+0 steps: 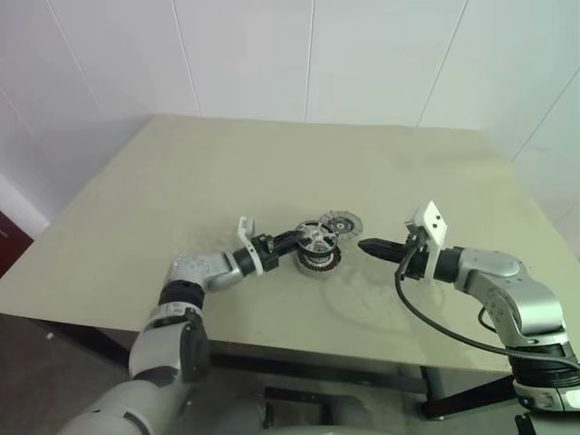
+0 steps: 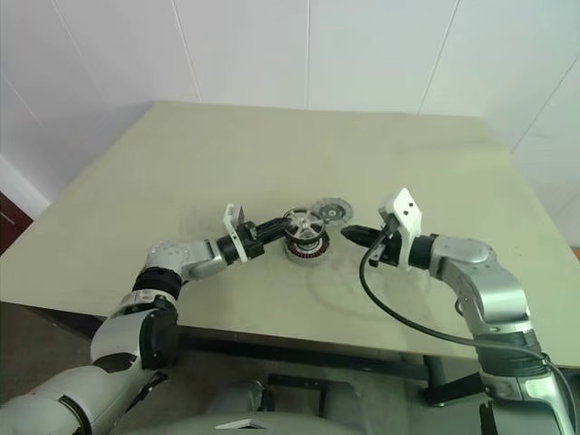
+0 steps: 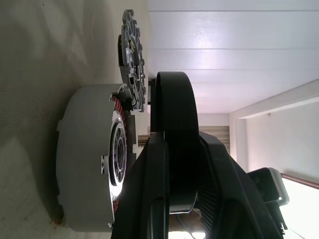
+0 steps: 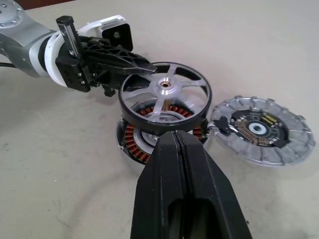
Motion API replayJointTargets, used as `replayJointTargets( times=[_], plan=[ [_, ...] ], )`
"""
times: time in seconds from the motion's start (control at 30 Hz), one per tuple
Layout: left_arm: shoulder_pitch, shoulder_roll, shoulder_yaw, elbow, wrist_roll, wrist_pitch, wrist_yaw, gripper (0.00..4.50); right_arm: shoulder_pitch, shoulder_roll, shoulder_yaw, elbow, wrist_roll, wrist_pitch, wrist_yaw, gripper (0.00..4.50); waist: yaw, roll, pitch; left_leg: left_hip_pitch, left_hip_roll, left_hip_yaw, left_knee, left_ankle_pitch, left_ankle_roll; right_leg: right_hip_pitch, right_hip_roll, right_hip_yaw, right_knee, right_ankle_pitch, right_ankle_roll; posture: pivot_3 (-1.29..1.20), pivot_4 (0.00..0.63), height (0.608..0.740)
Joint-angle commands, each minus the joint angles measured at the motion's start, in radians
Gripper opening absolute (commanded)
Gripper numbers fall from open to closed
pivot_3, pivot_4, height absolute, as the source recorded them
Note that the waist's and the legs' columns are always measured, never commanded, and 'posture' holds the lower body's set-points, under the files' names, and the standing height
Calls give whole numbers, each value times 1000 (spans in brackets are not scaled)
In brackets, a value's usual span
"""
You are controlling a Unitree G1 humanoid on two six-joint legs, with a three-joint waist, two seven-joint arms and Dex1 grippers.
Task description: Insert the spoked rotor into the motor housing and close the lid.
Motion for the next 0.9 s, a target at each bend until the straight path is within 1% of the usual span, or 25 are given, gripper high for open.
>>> replayJointTargets(
  times=[0.03,0.27,0.4,0.6,0.8,0.9],
  plan=[
    [-30,-2,-16,36,44,16,-44,457,1,-1,-26,-44,19,-4,-14,0,0,0,0,0,0,0,0,0,0,0,0,0,0,0,0,0,0,740],
    [-22,-21,-35,45,103,30,-80,457,4,1,-26,-54,27,3,-28,0,1,2,-1,0,0,0,0,0,0,0,0,0,0,2,3,0,0,740],
    [-19,-30,-13,60,115,17,-81,457,6,-1,-28,-62,37,7,-32,0,1,2,-2,0,0,0,0,0,0,0,0,0,0,2,3,0,0,740],
    [-26,-51,-19,71,142,3,-91,457,13,1,-19,-61,36,6,-37,0,3,3,-2,1,0,0,0,0,0,1,0,0,0,2,4,0,0,740],
    [-36,-72,-28,92,185,-21,-90,457,14,3,-18,-67,42,8,-44,0,27,5,-3,1,0,0,1,0,0,1,0,0,0,3,4,0,0,740],
    [-37,-76,-25,103,199,-34,-89,457,18,2,-21,-71,44,8,-48,0,27,5,-3,1,0,0,1,0,0,1,0,0,-1,3,4,0,0,740]
  ],
)
